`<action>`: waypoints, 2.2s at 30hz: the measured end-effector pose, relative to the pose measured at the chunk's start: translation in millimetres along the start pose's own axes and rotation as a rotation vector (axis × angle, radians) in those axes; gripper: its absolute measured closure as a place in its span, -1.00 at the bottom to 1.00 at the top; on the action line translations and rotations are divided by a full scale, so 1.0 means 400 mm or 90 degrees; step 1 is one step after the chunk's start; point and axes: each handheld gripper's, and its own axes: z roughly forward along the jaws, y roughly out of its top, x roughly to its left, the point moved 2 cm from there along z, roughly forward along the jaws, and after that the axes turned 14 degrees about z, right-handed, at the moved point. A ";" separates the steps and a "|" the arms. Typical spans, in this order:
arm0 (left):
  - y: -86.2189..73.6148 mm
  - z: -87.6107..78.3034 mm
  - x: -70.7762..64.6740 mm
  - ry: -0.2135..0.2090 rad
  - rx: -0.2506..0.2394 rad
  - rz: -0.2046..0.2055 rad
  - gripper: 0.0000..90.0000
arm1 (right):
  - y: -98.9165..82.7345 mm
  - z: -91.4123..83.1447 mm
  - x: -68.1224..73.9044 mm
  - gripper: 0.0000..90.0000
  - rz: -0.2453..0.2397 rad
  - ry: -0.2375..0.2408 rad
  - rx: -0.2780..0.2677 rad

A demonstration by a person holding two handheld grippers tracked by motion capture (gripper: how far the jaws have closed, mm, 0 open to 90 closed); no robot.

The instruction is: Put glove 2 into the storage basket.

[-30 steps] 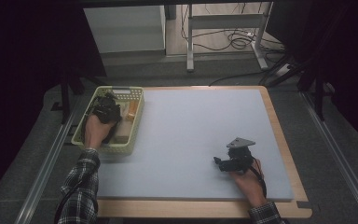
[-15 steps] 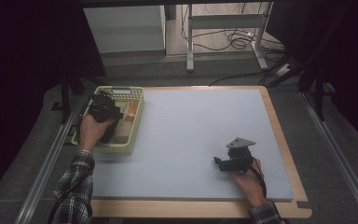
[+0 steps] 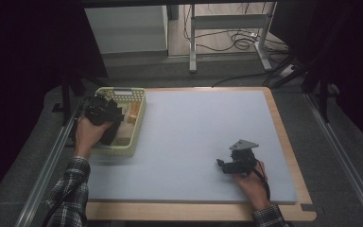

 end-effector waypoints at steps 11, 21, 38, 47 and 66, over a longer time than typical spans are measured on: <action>0.005 -0.054 -0.044 -0.009 -0.020 0.050 -0.94 | 0.000 0.000 0.000 -0.64 -0.001 -0.001 0.000; 0.004 -0.071 -0.088 -0.025 -0.043 0.088 -0.95 | 0.000 0.000 0.001 -0.64 -0.001 -0.001 -0.001; 0.000 -0.090 -0.177 -0.067 -0.080 0.129 -0.95 | 0.000 0.000 0.001 -0.64 -0.002 -0.002 -0.001; -0.001 -0.075 -0.232 -0.090 -0.090 0.154 -0.95 | 0.000 -0.001 0.001 -0.64 -0.003 -0.002 0.000; 0.018 -0.060 -0.372 -0.148 -0.133 0.213 -0.95 | 0.000 -0.002 0.002 -0.64 -0.004 -0.005 -0.001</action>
